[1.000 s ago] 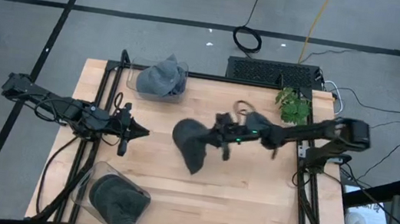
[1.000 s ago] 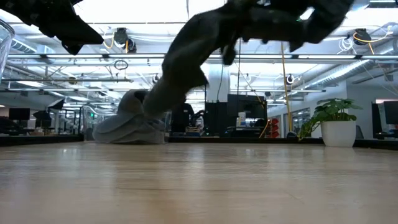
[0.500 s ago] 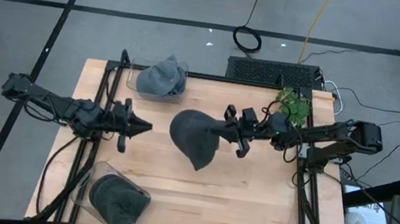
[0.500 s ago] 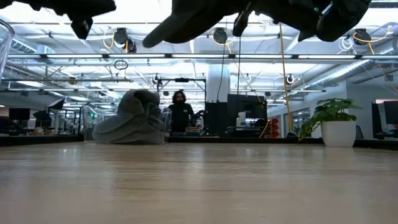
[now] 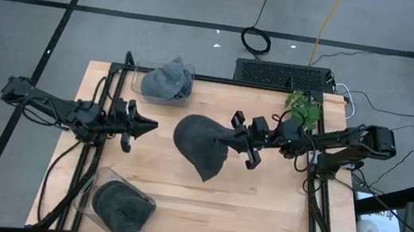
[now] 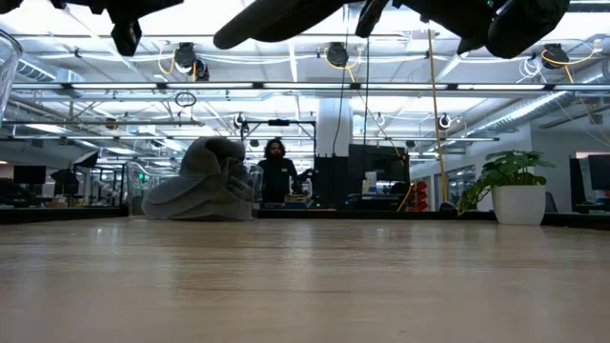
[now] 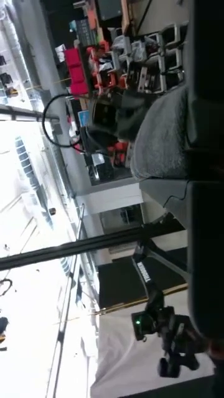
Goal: Pick & Place hat
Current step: Put the black cap into the bottom transparent bin
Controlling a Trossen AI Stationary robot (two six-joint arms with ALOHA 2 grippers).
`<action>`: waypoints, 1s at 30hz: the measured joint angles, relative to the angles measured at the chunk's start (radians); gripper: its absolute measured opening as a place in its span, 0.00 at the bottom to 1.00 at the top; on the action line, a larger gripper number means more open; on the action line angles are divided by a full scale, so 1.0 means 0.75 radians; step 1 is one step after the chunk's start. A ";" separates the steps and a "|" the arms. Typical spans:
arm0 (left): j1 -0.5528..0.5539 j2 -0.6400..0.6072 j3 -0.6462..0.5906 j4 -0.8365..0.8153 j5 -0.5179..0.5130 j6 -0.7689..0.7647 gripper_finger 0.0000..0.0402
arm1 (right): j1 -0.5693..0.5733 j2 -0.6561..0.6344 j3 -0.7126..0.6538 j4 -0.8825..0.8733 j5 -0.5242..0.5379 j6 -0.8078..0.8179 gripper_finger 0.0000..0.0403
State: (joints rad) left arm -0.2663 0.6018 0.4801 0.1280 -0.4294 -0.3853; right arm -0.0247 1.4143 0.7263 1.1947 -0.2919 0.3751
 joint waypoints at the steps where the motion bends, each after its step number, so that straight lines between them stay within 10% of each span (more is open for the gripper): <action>1: 0.005 0.000 0.000 0.000 -0.032 -0.043 0.12 | 0.005 0.000 0.004 -0.004 0.000 -0.014 0.00; 14: 0.169 0.257 -0.002 0.122 0.298 -0.572 0.15 | 0.009 0.005 0.029 -0.040 0.064 -0.096 0.00; 30: 0.384 0.349 -0.002 0.171 0.514 -0.432 0.69 | 0.055 0.005 0.085 -0.153 0.072 -0.117 0.00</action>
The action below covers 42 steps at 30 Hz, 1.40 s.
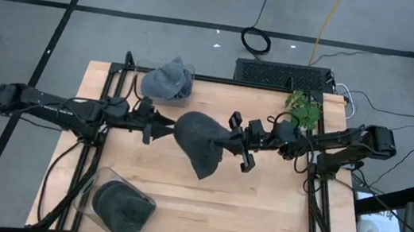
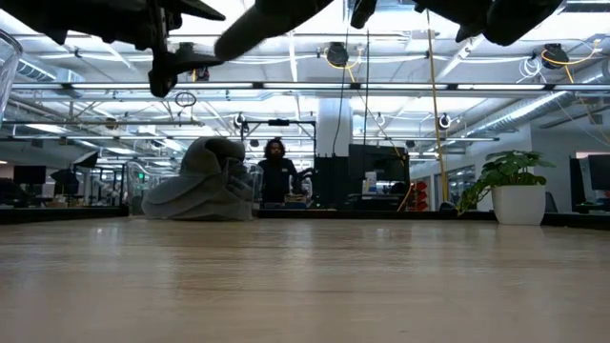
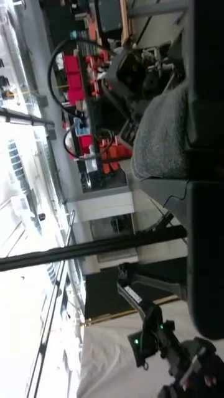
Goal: Pick & Place hat
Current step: Put the black cap into the bottom transparent bin
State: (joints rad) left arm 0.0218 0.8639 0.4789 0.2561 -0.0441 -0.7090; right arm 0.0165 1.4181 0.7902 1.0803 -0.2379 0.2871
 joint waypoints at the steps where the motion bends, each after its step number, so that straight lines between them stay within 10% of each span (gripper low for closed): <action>1: 0.007 0.001 0.000 0.000 0.000 -0.004 0.70 | 0.001 0.000 0.000 0.001 -0.002 -0.001 0.00; 30: 0.000 0.219 0.002 0.282 0.271 -0.098 0.47 | -0.002 0.012 0.000 -0.020 0.046 -0.051 0.00; 42: 0.012 0.160 0.009 0.241 0.573 -0.102 0.04 | -0.006 0.012 0.000 -0.092 0.143 -0.061 0.04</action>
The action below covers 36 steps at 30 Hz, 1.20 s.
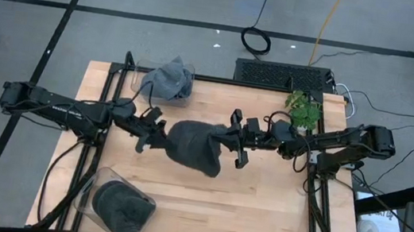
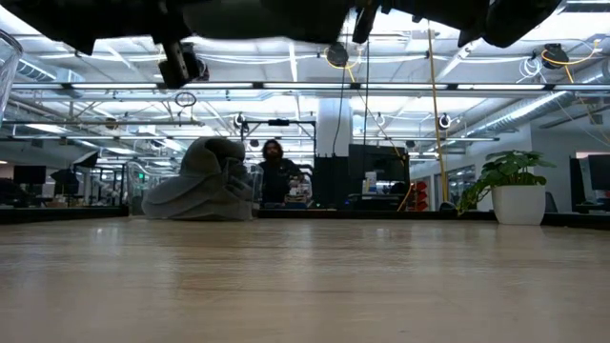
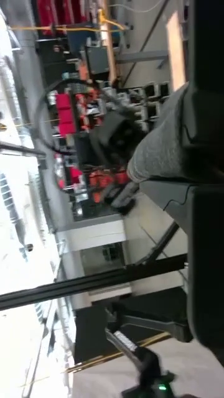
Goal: Pick & Place hat
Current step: Put the black cap into the bottom transparent bin
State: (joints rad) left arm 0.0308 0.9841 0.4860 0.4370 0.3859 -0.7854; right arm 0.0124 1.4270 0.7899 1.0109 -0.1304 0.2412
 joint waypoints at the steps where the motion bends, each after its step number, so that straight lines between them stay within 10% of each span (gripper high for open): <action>1: -0.001 -0.026 0.012 -0.043 0.019 -0.004 0.04 | 0.000 -0.002 0.000 -0.023 0.001 0.000 0.06; 16: -0.345 -0.353 0.581 -1.561 -0.025 0.096 0.02 | -0.033 -0.001 0.000 -0.234 0.000 -0.030 0.13; 36: -1.147 -0.158 0.711 -1.617 -0.681 -1.186 0.02 | -0.034 -0.001 0.000 -0.269 -0.003 -0.107 0.11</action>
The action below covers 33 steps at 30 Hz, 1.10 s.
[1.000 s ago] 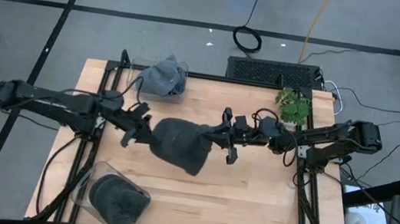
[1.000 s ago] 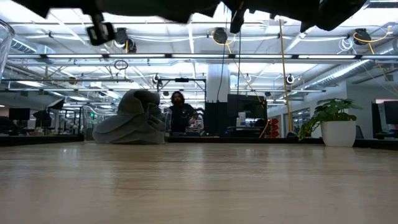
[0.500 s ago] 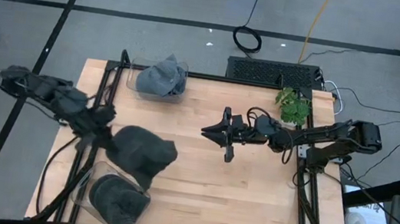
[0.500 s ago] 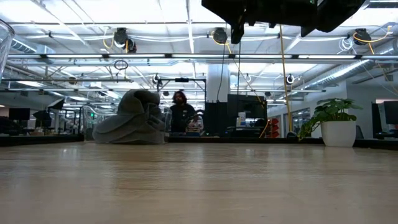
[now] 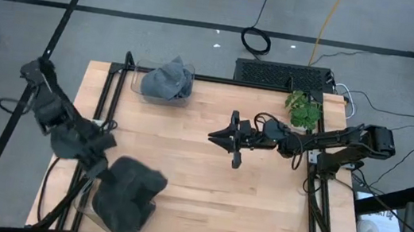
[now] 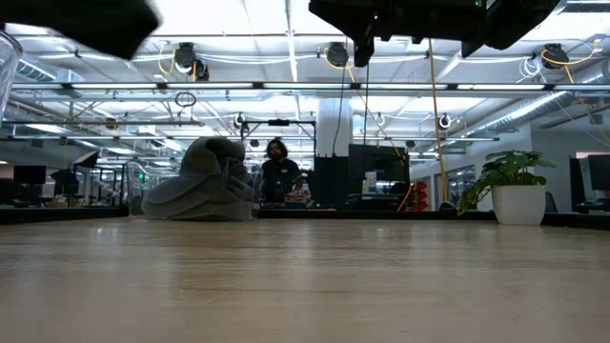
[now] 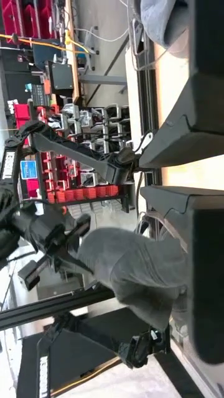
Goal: Pick & Place hat
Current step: Put the black cap into the bottom transparent bin
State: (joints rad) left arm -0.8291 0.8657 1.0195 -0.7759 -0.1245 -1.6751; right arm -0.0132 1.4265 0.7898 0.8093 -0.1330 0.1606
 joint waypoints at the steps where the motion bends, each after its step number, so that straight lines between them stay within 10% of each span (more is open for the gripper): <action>1: -0.045 0.020 0.000 0.013 -0.025 -0.089 0.02 | 0.000 0.000 0.000 0.000 0.000 -0.010 0.11; 11: -0.373 0.200 0.000 0.186 -0.305 -0.644 0.02 | 0.000 0.000 0.000 -0.037 -0.002 -0.071 0.11; 33: -0.383 0.409 0.001 -0.179 -0.120 -0.608 0.07 | 0.000 0.000 -0.001 -0.049 -0.002 -0.087 0.11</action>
State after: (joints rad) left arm -1.1166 1.1724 1.0203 -0.9103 -0.2145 -2.1312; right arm -0.0132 1.4265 0.7891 0.7724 -0.1345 0.0950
